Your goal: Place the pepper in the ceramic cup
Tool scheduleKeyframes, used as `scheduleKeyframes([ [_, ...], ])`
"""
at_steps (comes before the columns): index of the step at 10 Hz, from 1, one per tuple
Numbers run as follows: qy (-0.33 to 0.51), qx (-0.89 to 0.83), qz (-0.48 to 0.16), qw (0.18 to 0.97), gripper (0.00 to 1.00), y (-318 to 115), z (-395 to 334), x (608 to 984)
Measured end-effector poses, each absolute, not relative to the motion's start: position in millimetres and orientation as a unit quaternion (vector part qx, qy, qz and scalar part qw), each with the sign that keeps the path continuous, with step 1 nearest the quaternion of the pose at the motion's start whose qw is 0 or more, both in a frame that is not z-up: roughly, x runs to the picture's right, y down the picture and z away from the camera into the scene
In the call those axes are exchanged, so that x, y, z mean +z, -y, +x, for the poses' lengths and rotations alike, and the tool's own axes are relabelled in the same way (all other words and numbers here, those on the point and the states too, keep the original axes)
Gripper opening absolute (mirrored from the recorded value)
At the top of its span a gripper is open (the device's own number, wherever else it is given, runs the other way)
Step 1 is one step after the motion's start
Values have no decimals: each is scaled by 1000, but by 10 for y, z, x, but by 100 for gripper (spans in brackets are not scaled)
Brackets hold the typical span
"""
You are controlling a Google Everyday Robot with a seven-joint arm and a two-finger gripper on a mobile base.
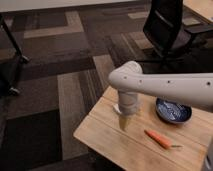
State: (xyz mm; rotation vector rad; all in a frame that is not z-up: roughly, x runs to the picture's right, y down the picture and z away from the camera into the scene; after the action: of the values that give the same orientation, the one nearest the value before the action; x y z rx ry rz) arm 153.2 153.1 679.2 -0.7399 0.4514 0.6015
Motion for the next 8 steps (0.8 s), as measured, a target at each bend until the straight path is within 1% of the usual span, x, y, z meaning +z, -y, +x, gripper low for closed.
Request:
scheduleKeyframes([
  [2, -193, 262, -345, 880, 65, -1529, 1904, 6833],
  [4, -180, 261, -338, 886, 65, -1504, 2026, 6876],
  [8, -179, 260, -339, 886, 65, -1502, 2007, 6882],
])
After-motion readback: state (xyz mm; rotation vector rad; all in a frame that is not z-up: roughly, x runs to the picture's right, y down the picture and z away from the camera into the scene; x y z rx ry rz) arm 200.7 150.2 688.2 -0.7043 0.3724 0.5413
